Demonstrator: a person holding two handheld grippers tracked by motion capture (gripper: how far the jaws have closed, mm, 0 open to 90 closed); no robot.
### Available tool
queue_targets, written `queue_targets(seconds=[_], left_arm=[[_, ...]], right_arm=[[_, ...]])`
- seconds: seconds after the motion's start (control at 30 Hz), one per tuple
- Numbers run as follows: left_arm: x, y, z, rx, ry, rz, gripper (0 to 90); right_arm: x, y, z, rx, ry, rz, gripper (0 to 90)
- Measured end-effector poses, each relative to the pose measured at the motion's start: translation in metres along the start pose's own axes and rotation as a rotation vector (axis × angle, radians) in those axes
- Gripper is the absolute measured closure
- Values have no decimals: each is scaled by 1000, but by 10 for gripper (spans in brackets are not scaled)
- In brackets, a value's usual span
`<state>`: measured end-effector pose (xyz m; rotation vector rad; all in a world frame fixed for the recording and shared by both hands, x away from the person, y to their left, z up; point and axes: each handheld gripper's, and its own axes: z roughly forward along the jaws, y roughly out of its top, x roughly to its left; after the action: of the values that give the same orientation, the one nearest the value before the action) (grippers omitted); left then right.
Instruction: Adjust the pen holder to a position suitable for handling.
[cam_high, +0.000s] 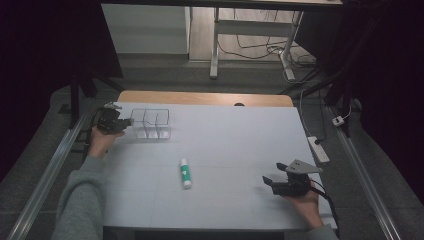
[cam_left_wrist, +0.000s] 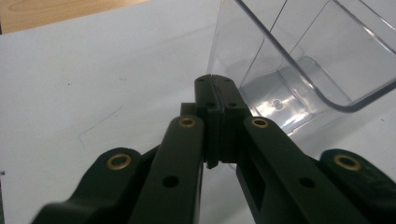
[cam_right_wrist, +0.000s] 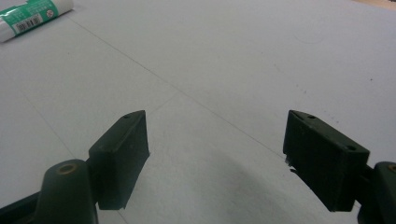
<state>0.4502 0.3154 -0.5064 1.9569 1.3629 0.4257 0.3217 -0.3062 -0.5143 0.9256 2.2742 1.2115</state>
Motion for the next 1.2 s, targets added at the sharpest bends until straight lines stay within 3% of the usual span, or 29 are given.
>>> queue_targets(seconds=[1.2], left_arm=[[-32, 10, 17, 31, -46, 88, 890]], right_arm=[[0, 1, 0, 0, 2, -7, 223]])
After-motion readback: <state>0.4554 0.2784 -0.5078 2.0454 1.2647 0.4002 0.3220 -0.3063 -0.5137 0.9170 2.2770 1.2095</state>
